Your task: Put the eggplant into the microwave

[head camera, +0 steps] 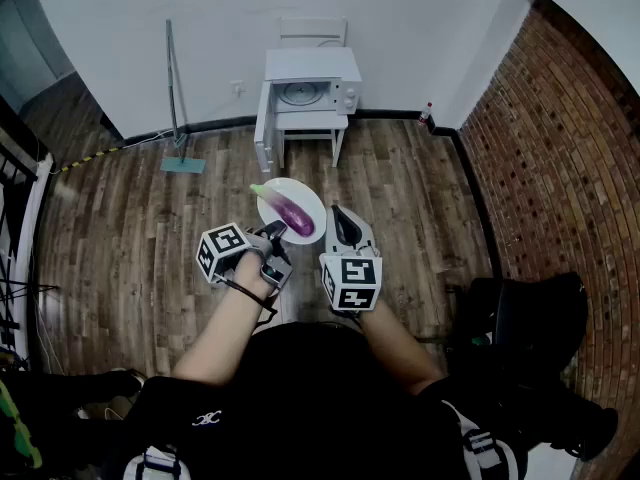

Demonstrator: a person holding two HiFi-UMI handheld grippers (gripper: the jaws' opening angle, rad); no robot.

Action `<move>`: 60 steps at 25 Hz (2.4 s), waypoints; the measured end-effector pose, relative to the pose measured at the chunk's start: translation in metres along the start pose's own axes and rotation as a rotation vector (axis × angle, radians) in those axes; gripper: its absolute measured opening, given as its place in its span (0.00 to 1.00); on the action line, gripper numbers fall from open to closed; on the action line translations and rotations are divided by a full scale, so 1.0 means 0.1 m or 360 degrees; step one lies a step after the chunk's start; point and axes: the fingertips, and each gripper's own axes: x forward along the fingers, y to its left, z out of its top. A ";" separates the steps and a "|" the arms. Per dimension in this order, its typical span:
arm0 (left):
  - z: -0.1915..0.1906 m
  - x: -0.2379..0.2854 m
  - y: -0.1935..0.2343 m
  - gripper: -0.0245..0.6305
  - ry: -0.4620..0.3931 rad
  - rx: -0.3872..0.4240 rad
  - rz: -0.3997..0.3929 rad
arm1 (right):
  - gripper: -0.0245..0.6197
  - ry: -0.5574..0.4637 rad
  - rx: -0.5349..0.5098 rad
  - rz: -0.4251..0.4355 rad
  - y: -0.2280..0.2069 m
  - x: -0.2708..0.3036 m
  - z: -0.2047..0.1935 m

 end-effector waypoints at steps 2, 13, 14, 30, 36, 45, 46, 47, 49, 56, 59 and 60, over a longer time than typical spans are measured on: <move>0.00 0.01 0.01 0.06 0.0000 0.0003 0.0002 | 0.05 0.0001 0.0008 -0.0004 -0.01 0.00 -0.02; -0.09 0.07 0.05 0.06 -0.0009 -0.0019 0.0015 | 0.05 0.0000 0.0000 0.0034 -0.04 -0.05 -0.10; -0.11 0.08 0.05 0.06 -0.0015 -0.0021 0.0014 | 0.05 0.0004 -0.0005 0.0040 -0.06 -0.05 -0.12; -0.05 0.49 0.07 0.06 0.0060 0.0001 0.0089 | 0.05 0.0048 0.0029 -0.0061 -0.43 0.12 -0.21; 0.20 0.88 -0.03 0.06 0.0073 0.0017 0.0069 | 0.05 0.0065 0.0001 -0.0068 -0.58 0.47 -0.22; 0.71 1.56 -0.32 0.06 0.0110 0.0019 0.0063 | 0.05 0.0074 -0.0047 -0.0069 -0.85 1.29 -0.01; 0.78 1.64 -0.37 0.06 0.0112 0.0015 0.0061 | 0.05 0.0073 -0.0046 -0.0071 -0.89 1.39 0.03; 0.84 1.71 -0.41 0.06 0.0117 0.0014 0.0058 | 0.05 0.0071 -0.0042 -0.0075 -0.93 1.50 0.07; 0.96 1.86 -0.51 0.06 0.0129 0.0027 0.0051 | 0.05 0.0078 -0.0034 -0.0087 -1.02 1.70 0.13; 1.47 2.35 -0.79 0.06 0.0147 0.0063 0.0041 | 0.05 0.0120 -0.0053 -0.0078 -1.20 2.43 0.29; 1.69 2.56 -0.88 0.06 0.0139 0.0053 0.0032 | 0.05 0.0134 -0.0062 -0.0069 -1.27 2.74 0.35; 1.77 2.63 -0.90 0.06 0.0137 0.0053 0.0030 | 0.05 0.0134 -0.0062 -0.0066 -1.29 2.84 0.37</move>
